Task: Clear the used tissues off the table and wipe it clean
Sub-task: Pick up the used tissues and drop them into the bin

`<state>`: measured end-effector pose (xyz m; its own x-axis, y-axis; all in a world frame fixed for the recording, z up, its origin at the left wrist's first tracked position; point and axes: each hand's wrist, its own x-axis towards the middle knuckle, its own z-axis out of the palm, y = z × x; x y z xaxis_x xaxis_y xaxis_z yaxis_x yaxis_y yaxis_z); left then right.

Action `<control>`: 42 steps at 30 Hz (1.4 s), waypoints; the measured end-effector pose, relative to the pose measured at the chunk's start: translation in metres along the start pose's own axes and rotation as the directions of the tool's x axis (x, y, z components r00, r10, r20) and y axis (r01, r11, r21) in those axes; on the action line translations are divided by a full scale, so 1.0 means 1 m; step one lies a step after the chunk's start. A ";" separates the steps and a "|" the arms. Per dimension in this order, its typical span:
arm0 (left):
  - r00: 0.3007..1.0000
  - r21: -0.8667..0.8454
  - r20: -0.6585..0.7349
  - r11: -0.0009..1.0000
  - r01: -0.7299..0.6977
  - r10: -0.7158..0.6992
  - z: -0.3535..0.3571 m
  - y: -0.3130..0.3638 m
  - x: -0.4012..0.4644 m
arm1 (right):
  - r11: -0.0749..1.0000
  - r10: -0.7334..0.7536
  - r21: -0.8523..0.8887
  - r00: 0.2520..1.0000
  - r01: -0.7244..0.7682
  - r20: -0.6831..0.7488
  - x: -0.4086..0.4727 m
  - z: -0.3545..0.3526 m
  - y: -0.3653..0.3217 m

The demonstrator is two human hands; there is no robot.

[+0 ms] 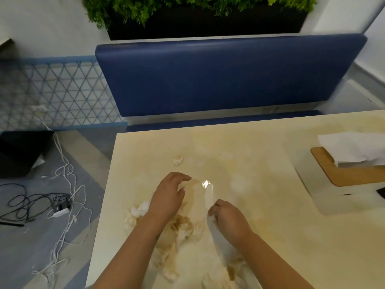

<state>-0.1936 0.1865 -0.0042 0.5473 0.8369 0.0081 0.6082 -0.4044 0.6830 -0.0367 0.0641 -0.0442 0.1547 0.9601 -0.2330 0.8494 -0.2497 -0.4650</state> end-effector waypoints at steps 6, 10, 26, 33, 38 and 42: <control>0.998 0.170 0.025 0.984 0.048 -0.053 0.006 -0.011 0.055 | 0.992 0.055 0.114 0.997 -0.049 -0.050 0.004 -0.022 0.000; 0.995 0.291 0.059 0.955 0.062 -0.083 0.012 -0.017 0.083 | 0.979 0.097 0.192 0.984 -0.068 -0.147 0.007 -0.037 0.001; 0.990 0.276 0.049 0.954 0.115 -0.133 0.023 -0.029 0.105 | 0.940 0.218 0.317 0.937 -0.127 -0.271 -0.004 -0.054 0.014; 1.000 0.150 -0.018 0.989 -0.011 0.014 0.031 0.003 0.086 | 0.908 0.275 0.395 0.908 -0.137 -0.317 -0.019 -0.065 0.017; 0.990 0.098 0.004 0.986 -0.138 0.138 0.044 0.037 0.070 | 0.878 0.336 0.454 0.870 -0.151 -0.360 -0.038 -0.074 0.023; 0.977 0.053 0.022 0.976 -0.212 0.211 0.059 0.072 0.057 | 0.873 0.375 0.458 0.834 -0.170 -0.404 -0.058 -0.083 0.034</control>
<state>-0.0842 0.1834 0.0027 0.6760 0.7242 0.1364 0.5076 -0.5917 0.6263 0.0253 0.0104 0.0248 0.6513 0.7585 -0.0232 0.4841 -0.4388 -0.7570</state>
